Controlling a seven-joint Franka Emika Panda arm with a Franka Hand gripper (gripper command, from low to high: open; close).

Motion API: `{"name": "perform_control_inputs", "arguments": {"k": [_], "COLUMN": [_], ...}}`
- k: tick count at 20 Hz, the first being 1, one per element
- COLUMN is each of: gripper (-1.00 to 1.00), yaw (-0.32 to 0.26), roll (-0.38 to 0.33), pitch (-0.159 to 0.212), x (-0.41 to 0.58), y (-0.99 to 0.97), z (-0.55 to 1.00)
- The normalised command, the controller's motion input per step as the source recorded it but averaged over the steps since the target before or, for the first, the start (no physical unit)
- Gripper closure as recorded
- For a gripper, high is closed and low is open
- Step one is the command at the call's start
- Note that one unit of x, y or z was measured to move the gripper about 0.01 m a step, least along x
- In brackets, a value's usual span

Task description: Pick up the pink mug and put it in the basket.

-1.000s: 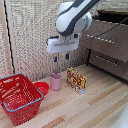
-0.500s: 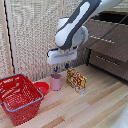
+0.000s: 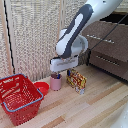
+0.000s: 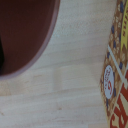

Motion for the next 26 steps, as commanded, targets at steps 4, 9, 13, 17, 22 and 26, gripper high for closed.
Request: {"name": "perform_control_inputs", "arguments": {"k": [4,9,13,17,22,26], "gripper": [1.00,1.00,1.00,1.00,1.00,1.00], "yaw": [0.000,0.000,0.000,-0.017,-0.017,0.000], "roll": [-0.130,-0.105,-0.058,-0.019,-0.001,0.000], "pitch": [0.042,0.018,0.035,-0.005,-0.010,0.022], "x": [0.000,0.000,0.000,0.015,0.198,0.298], "y": [0.30,0.29,0.12,0.03,-0.10,-0.21], "z": [-0.19,-0.15,-0.11,0.00,0.26,0.50]}}
